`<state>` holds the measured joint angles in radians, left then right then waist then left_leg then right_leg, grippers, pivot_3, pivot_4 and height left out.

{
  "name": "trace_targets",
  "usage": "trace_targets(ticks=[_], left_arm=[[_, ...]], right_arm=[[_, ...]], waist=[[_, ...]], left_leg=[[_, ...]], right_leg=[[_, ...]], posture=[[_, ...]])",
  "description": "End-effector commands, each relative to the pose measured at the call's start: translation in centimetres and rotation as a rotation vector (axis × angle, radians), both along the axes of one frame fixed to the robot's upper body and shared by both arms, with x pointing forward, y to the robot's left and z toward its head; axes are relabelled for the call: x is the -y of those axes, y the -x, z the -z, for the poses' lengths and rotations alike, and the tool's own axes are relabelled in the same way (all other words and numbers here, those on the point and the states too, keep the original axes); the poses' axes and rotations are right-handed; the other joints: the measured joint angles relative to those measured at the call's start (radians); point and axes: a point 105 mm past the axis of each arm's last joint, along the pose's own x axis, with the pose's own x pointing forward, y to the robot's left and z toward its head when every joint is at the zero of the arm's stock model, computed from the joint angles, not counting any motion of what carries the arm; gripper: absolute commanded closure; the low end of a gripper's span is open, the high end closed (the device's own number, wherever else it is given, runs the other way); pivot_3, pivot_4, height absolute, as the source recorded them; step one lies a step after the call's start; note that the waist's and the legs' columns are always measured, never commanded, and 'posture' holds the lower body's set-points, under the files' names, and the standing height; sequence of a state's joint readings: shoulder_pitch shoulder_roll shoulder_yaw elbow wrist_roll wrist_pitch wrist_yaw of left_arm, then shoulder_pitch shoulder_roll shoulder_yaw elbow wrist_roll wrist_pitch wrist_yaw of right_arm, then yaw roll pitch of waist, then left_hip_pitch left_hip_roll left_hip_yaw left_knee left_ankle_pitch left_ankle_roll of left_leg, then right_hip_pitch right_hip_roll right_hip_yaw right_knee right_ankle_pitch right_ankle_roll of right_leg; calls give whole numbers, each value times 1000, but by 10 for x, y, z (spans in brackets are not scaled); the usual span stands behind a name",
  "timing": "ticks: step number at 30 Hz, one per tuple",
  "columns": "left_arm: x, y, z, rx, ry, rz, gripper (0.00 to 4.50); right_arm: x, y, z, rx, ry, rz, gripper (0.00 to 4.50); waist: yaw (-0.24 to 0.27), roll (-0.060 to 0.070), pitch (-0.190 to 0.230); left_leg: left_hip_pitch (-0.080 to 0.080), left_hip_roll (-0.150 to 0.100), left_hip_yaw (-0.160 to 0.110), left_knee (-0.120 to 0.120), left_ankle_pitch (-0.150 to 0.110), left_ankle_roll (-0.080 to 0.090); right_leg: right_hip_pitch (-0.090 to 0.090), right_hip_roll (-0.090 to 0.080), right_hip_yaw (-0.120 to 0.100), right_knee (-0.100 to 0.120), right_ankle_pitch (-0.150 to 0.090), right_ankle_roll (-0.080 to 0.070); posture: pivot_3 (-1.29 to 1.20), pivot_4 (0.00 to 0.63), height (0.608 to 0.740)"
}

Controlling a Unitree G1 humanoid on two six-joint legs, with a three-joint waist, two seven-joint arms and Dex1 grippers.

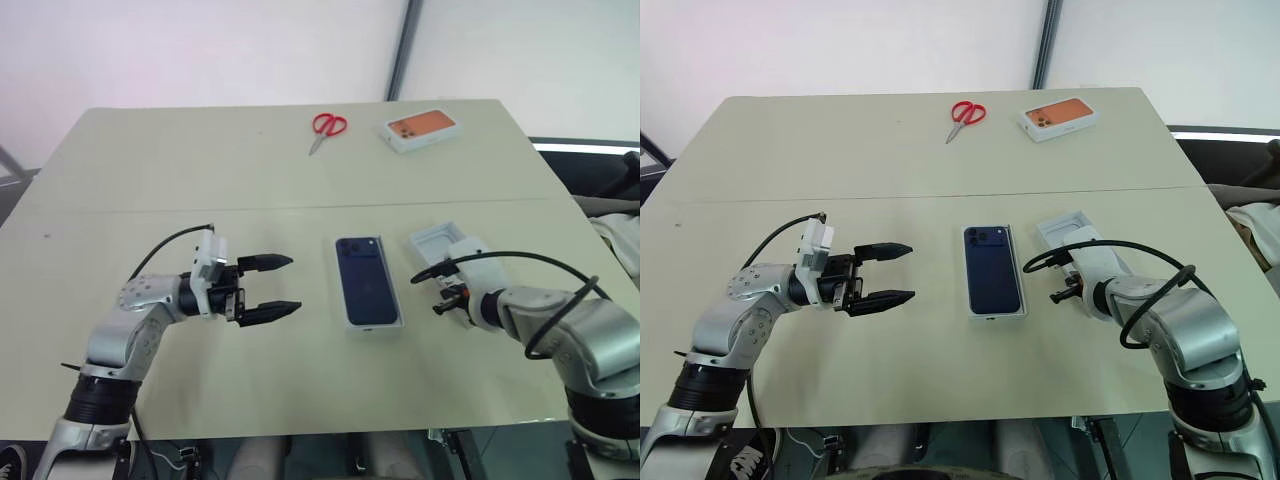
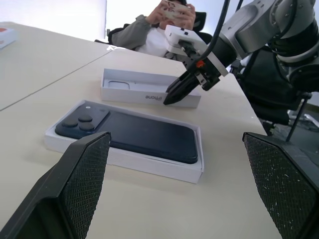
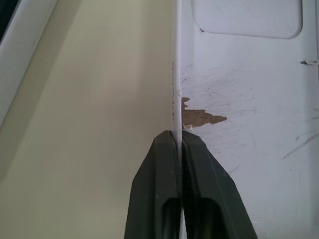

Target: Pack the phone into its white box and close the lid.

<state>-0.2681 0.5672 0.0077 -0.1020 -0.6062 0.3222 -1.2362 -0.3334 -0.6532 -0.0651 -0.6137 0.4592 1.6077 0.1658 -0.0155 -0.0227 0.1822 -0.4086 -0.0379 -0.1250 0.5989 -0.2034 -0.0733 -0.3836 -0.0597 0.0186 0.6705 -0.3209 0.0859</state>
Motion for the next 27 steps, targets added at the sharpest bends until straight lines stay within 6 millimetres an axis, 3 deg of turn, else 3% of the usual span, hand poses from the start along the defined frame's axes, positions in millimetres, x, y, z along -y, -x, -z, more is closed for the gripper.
trace_targets(ticks=[1, 11, 14, 18, 20, 22, 27], left_arm=[[0, 2, -6, 31, -13, 0, 0], [0, -4, -5, 28, -14, -24, 0], [-3, -11, -4, 7, -11, -56, 0], [-13, -35, -8, -23, 58, -175, 0], [-17, -43, -10, -26, 90, -225, 0], [-18, -45, -12, -24, 104, -242, 0], [-21, -49, -13, -27, 111, -285, 0]], right_arm=[[0, -2, 1, 9, -39, 35, 4436], [-8, -28, -16, 85, -246, 147, 4436], [-30, -41, -45, 141, -425, 55, 4436], [-55, -55, -102, 255, -674, -83, 4436], [-65, -57, -118, 285, -846, -112, 4436], [-81, -49, -122, 265, -994, -203, 4436], [-105, -24, -99, 139, -1176, -299, 4436]], waist=[[-1, 0, 0], [-4, 1, 0], [-7, 2, 1], [-7, 3, 1], [-6, 2, 1], [-6, 2, 1], [-6, 3, 1]], left_leg=[[1, 0, 0, 0, 0, 0], [1, 1, 0, 0, 1, 2], [0, 1, 1, 0, 1, 2], [0, 1, 5, 0, 2, 3], [1, 1, 4, 0, 2, 3], [1, 2, 3, -1, 2, 3], [-1, 0, 5, -2, 2, 3]], right_leg=[[1, 0, 0, 0, 0, 0], [0, 2, 1, 1, 1, -1], [-1, 2, 1, 1, 1, -1], [-6, 1, 4, 9, 1, -1], [-6, 2, 4, 11, 1, -1], [-6, 3, 4, 11, 1, -1], [-8, -1, 4, 11, 1, -1]], posture=[[0, 150, 740], [0, 150, 740], [0, 150, 740], [0, 150, 740], [0, 150, 740], [0, 150, 740], [0, 150, 740]])
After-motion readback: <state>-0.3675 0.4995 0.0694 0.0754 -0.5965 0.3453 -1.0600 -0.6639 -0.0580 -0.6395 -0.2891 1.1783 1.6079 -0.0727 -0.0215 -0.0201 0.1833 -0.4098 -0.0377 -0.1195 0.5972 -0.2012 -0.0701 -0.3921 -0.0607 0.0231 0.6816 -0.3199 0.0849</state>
